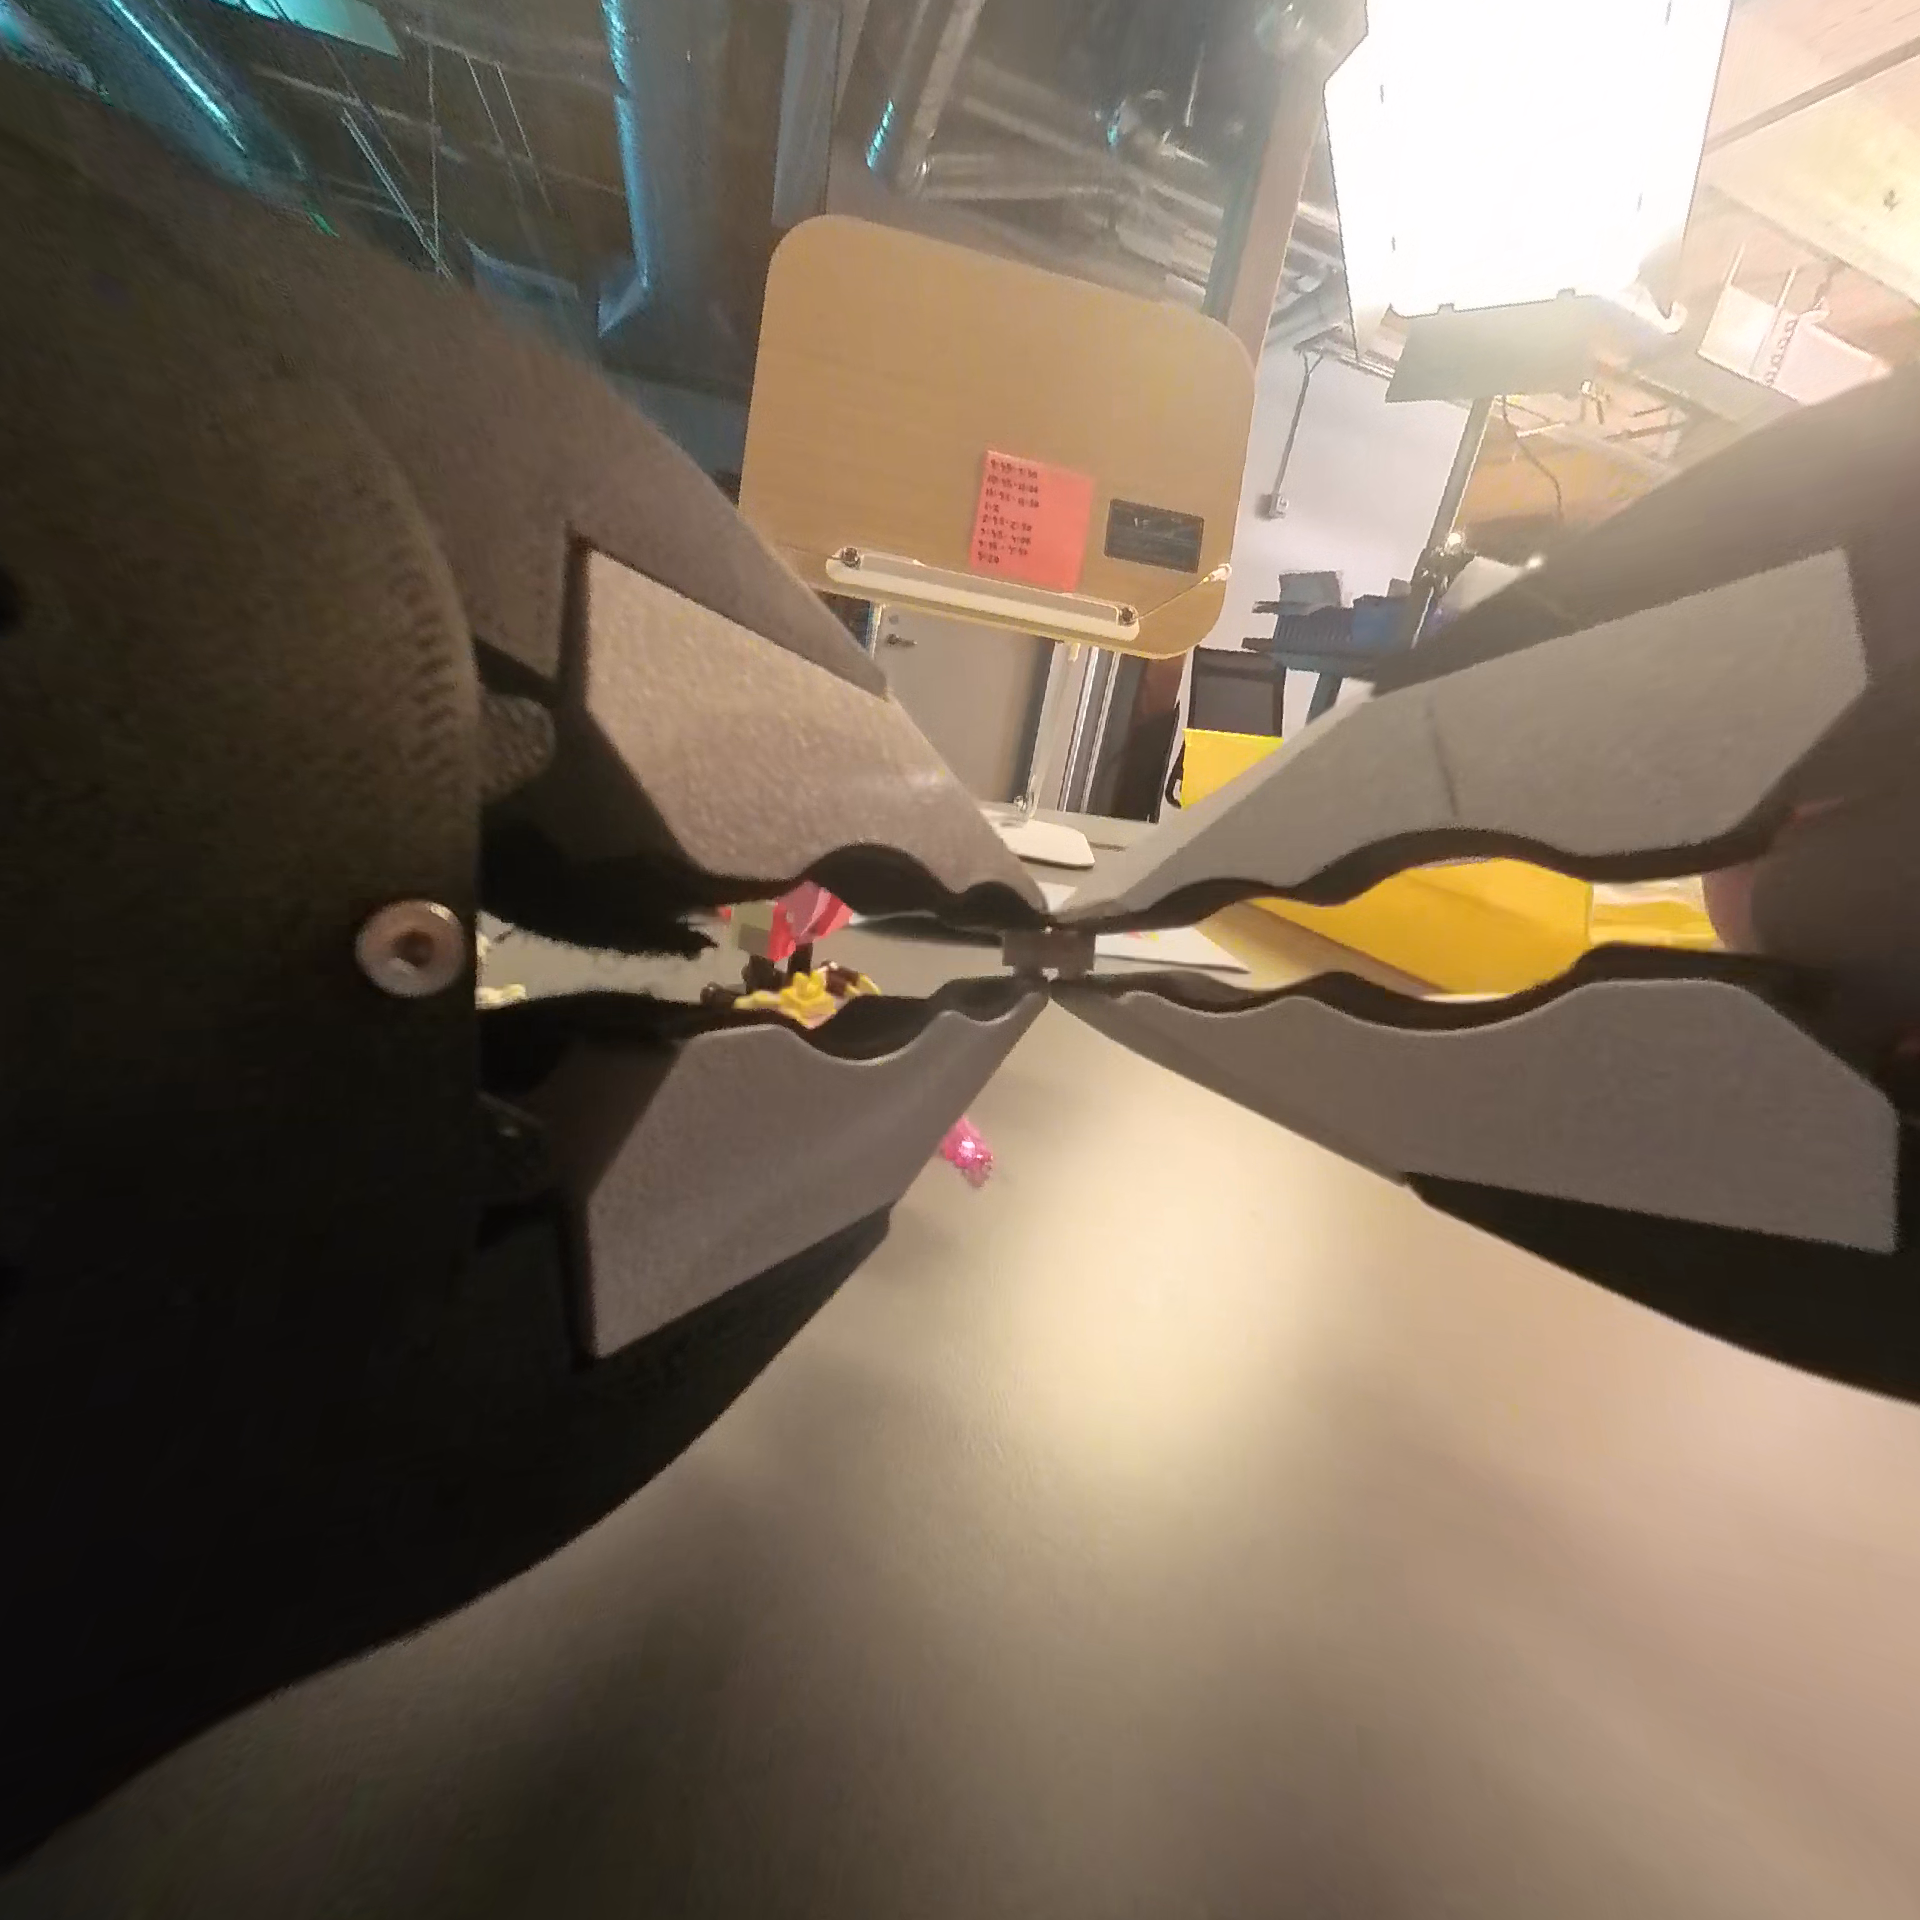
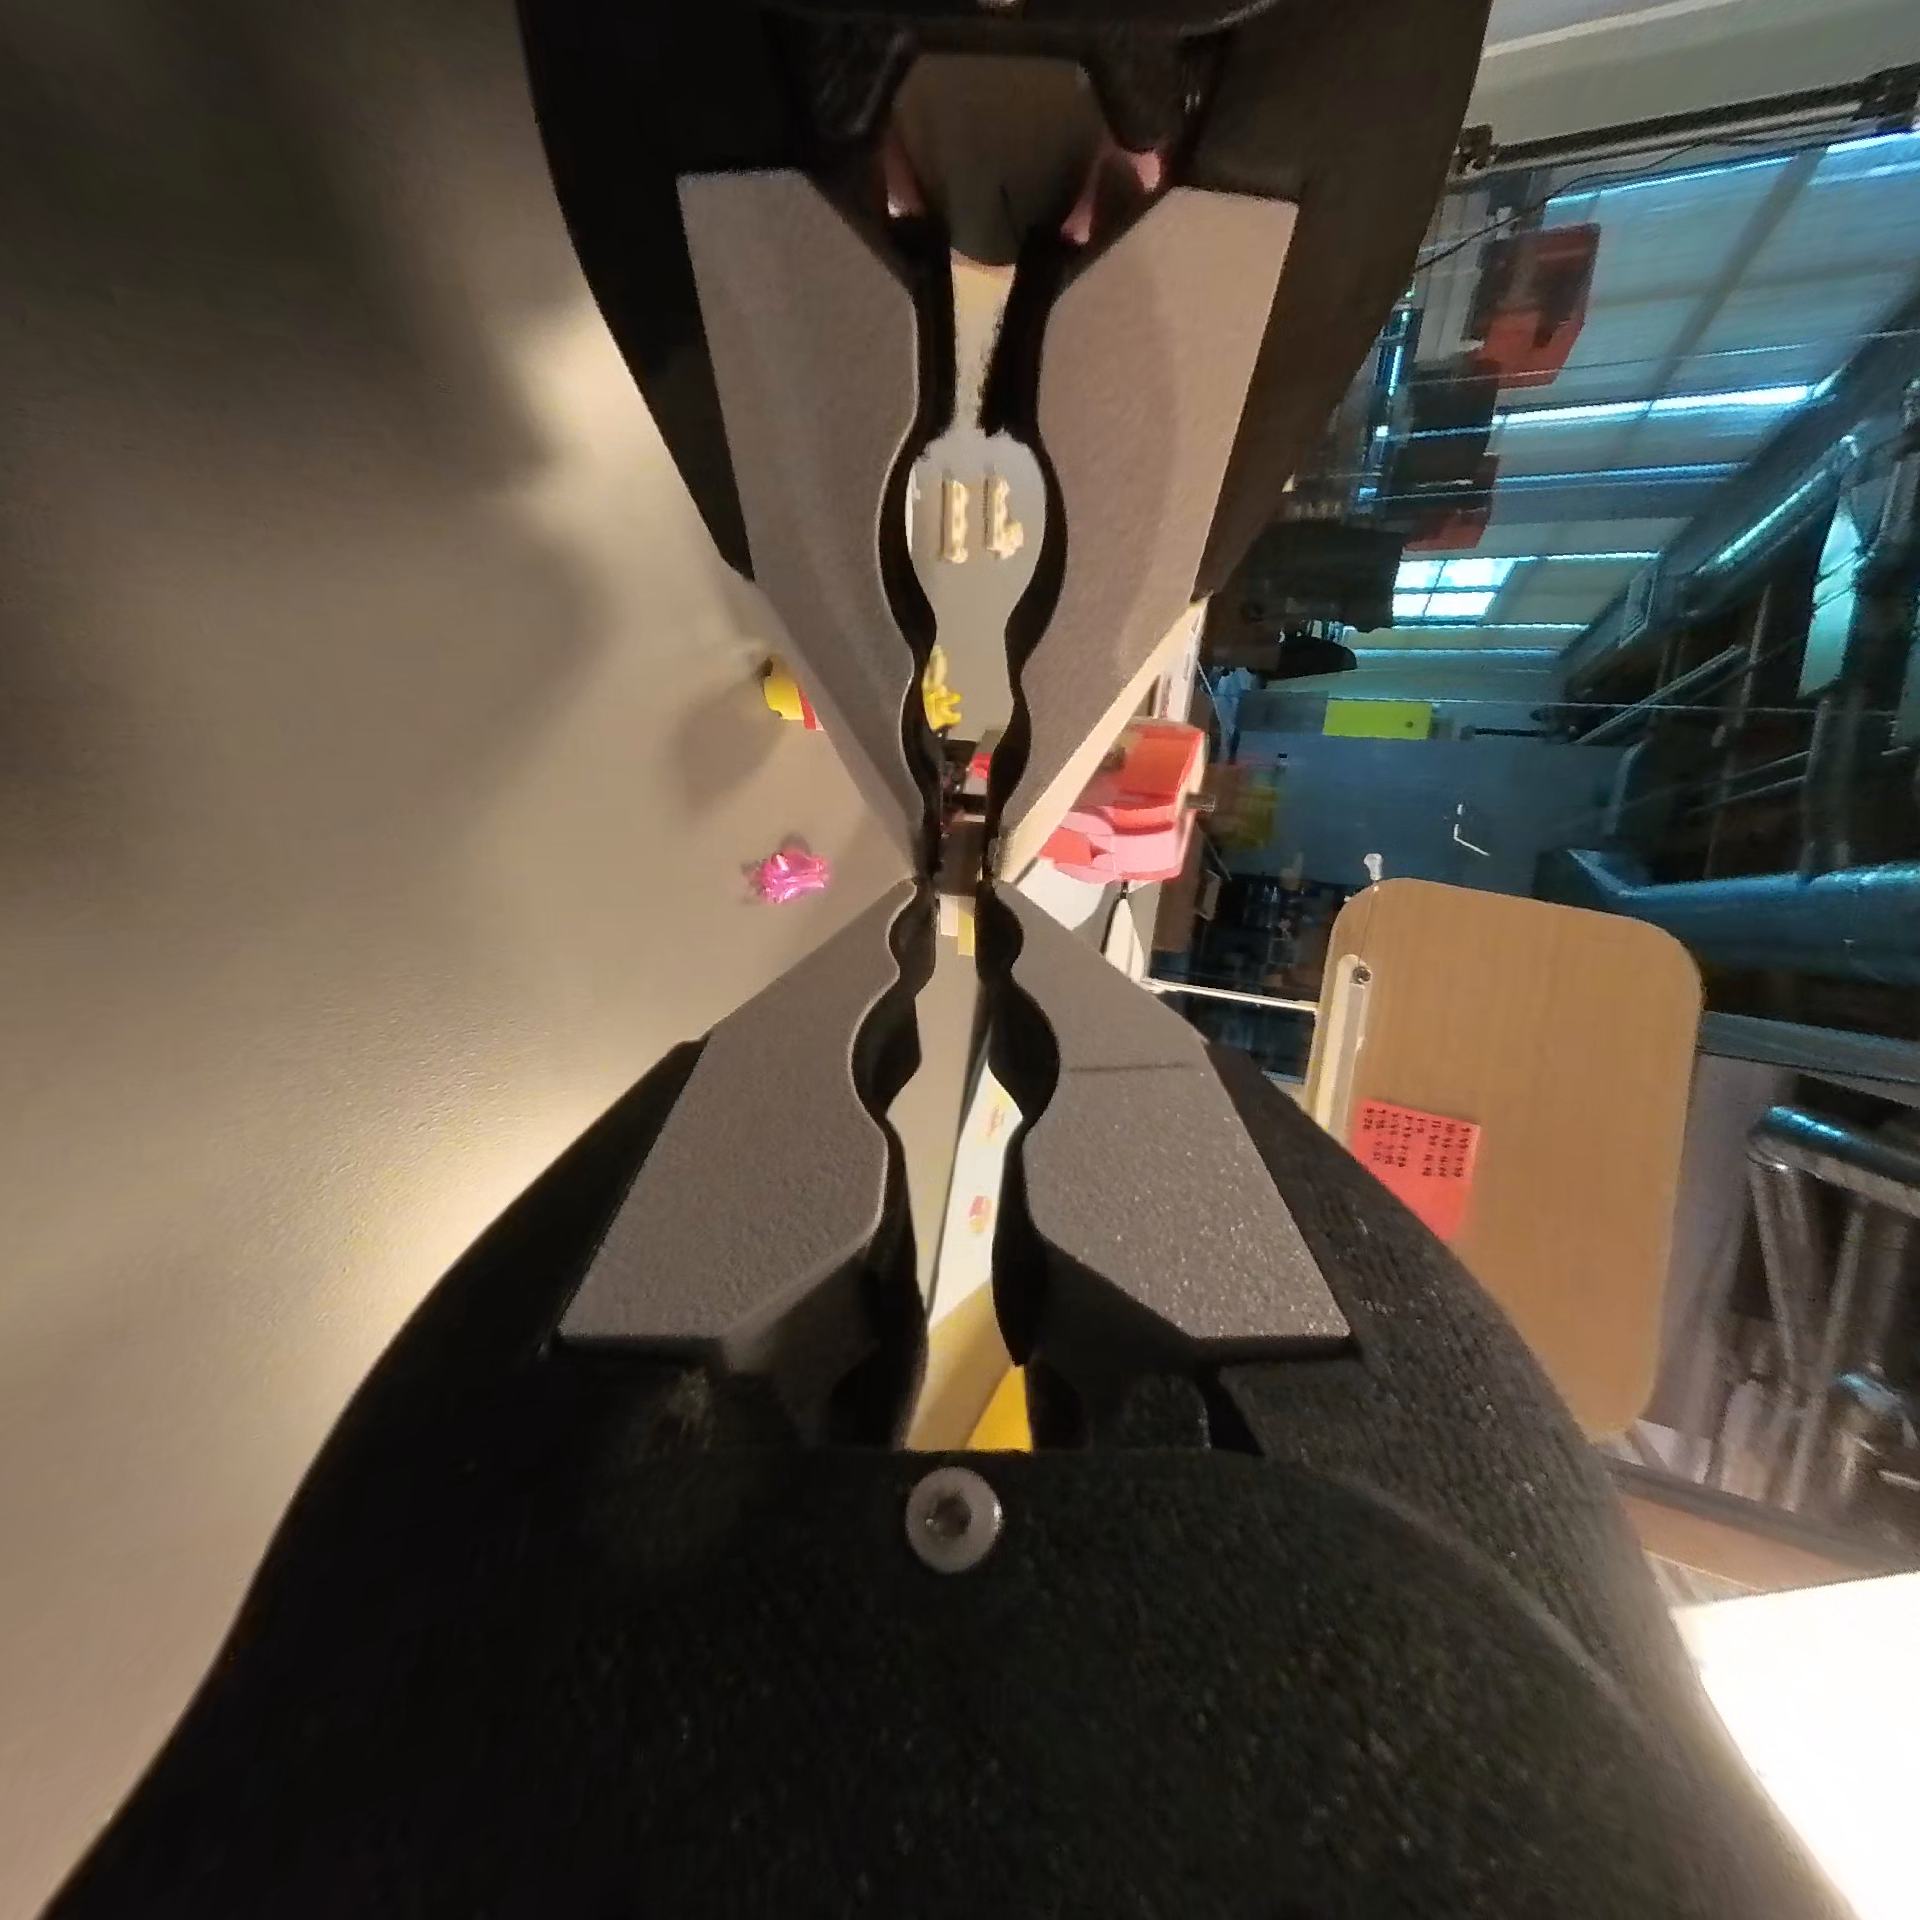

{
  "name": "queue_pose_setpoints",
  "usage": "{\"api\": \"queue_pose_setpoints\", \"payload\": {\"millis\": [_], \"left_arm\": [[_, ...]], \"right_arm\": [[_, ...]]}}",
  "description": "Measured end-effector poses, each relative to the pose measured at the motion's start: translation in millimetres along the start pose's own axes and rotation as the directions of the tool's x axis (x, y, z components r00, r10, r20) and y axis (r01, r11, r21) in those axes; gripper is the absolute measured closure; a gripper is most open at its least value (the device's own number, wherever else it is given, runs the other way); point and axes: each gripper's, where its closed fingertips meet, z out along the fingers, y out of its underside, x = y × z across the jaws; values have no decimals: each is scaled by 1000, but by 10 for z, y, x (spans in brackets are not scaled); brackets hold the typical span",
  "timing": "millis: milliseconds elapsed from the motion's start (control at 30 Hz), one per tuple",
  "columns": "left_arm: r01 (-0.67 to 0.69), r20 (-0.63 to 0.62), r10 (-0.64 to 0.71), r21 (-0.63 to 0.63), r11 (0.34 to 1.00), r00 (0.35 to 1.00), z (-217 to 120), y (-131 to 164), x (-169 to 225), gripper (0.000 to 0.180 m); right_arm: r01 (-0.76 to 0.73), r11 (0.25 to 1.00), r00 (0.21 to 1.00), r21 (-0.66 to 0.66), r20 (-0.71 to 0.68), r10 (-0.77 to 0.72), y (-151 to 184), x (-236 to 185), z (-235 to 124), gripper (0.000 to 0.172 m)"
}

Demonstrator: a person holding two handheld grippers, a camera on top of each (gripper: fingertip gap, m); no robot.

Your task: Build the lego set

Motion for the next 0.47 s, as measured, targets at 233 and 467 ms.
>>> {"api": "queue_pose_setpoints", "payload": {"millis": [233, 467], "left_arm": [[92, -38, -90, 31, 995, 995, 37, -1, 19, 169], [452, -88, -443, 181, 873, 892, -61, -129, -241, 138]], "right_arm": [[-245, 968, 969, 56, 13, 245, 46, -19, 8, 166], [-974, 9, 119, 228, 470, 875, -4, 477, -225, 166]]}}
